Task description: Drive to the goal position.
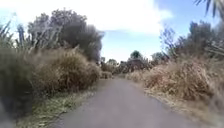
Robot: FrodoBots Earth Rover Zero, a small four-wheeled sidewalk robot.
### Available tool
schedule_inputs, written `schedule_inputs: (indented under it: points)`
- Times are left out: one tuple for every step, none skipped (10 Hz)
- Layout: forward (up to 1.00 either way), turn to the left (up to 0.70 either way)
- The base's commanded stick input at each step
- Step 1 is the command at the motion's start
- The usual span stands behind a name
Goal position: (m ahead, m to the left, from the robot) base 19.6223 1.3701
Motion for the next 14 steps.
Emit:
schedule_inputs:
  points:
    - [0.85,0.00]
    - [0.85,0.00]
    - [0.85,0.00]
    - [0.85,0.00]
    - [0.85,0.00]
    - [0.85,0.00]
    - [0.85,0.00]
    - [0.85,0.00]
    - [0.85,0.00]
    - [0.85,0.00]
    - [0.85,0.00]
    - [0.85,0.00]
    - [0.85,0.00]
    - [0.85,0.00]
